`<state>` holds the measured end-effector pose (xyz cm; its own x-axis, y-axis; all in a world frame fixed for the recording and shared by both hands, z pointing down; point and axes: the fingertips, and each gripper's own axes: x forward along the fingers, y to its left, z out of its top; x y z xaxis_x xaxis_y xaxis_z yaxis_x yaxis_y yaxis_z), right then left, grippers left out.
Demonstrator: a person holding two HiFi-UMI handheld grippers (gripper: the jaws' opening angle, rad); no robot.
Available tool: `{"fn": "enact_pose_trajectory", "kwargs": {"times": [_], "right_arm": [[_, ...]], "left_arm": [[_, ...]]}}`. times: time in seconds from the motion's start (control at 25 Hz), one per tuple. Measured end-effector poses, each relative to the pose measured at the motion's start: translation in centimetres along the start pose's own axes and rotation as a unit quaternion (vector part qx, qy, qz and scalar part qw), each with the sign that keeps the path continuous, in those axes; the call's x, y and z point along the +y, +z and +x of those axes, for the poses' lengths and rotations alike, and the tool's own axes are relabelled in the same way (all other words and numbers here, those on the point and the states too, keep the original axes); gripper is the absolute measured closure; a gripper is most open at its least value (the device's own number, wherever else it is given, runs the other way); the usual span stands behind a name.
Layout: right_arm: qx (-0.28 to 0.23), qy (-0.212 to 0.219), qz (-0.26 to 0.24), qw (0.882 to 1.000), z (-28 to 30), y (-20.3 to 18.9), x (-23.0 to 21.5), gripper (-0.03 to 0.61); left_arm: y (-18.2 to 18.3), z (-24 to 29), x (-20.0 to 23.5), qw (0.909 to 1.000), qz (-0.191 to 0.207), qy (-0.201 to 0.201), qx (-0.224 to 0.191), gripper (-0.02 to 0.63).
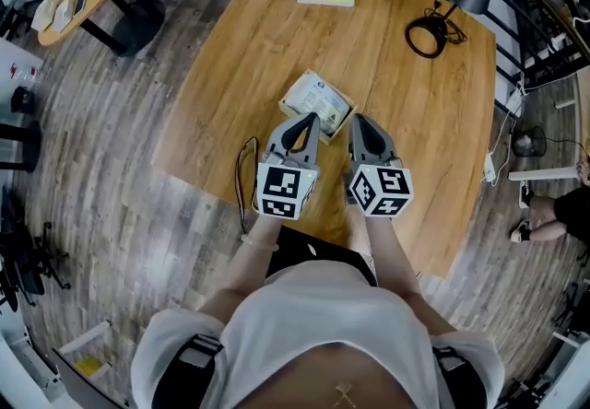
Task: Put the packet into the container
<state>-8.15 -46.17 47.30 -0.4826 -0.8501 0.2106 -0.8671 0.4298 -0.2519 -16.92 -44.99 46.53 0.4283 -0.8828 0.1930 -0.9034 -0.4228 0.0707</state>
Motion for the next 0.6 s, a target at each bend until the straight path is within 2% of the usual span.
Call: {"fn": "enact_pose_trajectory", "kwargs": {"times": [0.6], "right_arm": [[-0.004,0.002,-0.002,1.000,-0.66,0.40,-0.05,0.568]], "left_arm": [[-0.49,-0.31,-0.32,1.0000,-0.007,0.000,0.007,0.607]]}}
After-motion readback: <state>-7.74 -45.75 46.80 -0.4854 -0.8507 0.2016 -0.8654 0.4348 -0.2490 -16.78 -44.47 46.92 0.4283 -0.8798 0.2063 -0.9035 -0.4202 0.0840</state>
